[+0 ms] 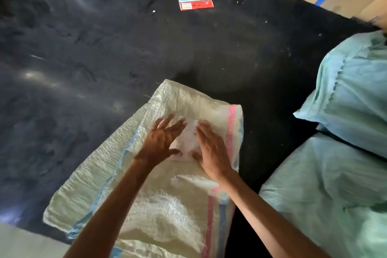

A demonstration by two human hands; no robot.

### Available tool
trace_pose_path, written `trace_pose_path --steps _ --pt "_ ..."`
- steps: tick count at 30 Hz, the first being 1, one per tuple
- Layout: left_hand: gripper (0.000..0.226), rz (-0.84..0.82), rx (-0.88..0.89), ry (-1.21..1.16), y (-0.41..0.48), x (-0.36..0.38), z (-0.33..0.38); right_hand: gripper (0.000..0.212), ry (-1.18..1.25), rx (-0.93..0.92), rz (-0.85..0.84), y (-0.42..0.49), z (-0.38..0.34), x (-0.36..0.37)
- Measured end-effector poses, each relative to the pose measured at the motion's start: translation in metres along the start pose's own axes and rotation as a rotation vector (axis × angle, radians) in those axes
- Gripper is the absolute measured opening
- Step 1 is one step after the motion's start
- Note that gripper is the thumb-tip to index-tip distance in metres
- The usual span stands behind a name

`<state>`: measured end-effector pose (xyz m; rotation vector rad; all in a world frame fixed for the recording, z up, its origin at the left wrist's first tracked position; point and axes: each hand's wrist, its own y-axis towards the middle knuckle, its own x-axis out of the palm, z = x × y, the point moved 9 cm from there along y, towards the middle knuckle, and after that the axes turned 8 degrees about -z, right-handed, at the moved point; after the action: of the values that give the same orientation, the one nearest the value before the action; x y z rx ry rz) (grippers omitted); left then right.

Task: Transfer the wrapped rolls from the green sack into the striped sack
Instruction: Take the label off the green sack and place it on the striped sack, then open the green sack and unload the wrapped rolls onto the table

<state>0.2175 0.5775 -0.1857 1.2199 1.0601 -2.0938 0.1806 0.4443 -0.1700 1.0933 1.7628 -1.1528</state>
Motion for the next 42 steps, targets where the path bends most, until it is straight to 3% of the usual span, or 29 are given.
trace_pose_path --steps 3,10,16,19,23,25,29,37,40,42 --pt "0.123 -0.087 0.015 0.114 0.008 0.011 -0.007 0.112 -0.096 -0.010 -0.102 -0.001 0.008 0.018" --pt "0.158 -0.162 -0.105 0.311 0.015 0.019 -0.012 0.134 -0.280 0.009 -0.191 0.012 0.023 0.028" --pt "0.153 -0.297 -0.172 0.382 0.016 0.029 -0.004 0.151 -0.271 -0.004 -0.241 0.015 0.031 0.043" --pt "0.144 -0.293 -0.199 0.370 0.014 0.022 -0.001 0.150 -0.270 -0.016 -0.263 0.012 0.025 0.038" --pt "0.136 -0.255 -0.243 0.286 0.008 0.000 0.019 0.127 -0.177 -0.080 -0.284 0.000 0.015 0.008" --pt "0.134 -0.276 -0.244 0.196 0.002 -0.010 0.046 0.109 -0.135 -0.098 -0.206 -0.024 0.026 -0.024" --pt "0.096 -0.144 -0.222 -0.037 0.007 -0.049 0.119 0.086 -0.068 -0.016 0.085 -0.094 0.088 -0.111" --pt "0.052 0.175 -0.054 -0.574 0.064 -0.133 0.322 0.075 0.010 0.182 0.524 -0.235 0.229 -0.281" --pt "0.042 0.194 -0.079 -0.782 0.084 -0.140 0.371 0.073 0.059 0.228 0.584 -0.264 0.277 -0.312" --pt "0.042 0.120 -0.143 -0.943 0.095 -0.135 0.397 0.075 0.105 0.294 0.580 -0.275 0.316 -0.323"
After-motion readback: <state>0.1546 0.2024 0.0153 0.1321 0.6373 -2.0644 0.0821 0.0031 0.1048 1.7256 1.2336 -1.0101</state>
